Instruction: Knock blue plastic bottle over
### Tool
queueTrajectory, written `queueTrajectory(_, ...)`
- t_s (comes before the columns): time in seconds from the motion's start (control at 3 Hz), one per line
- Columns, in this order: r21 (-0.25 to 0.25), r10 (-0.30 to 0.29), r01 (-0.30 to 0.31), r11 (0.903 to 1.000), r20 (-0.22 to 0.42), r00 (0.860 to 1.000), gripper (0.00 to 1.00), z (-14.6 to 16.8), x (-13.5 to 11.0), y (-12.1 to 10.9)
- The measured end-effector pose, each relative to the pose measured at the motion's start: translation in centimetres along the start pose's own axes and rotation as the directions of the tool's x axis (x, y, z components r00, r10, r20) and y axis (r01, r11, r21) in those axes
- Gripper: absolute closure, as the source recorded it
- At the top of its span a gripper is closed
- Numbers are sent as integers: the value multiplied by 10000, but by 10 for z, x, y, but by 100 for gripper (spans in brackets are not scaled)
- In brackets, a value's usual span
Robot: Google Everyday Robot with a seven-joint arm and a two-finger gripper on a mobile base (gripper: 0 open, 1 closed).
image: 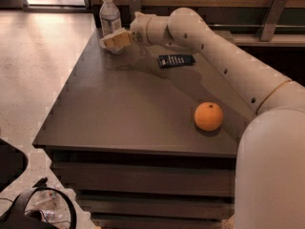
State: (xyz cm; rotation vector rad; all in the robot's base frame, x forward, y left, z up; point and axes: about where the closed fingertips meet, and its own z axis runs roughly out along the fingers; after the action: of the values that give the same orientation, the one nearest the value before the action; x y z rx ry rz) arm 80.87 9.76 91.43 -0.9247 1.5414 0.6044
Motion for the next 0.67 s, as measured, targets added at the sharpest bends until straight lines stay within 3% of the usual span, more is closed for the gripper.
queueTrajectory(0.67,-410,293,-289,9987,102,9995,0,32,8,-8)
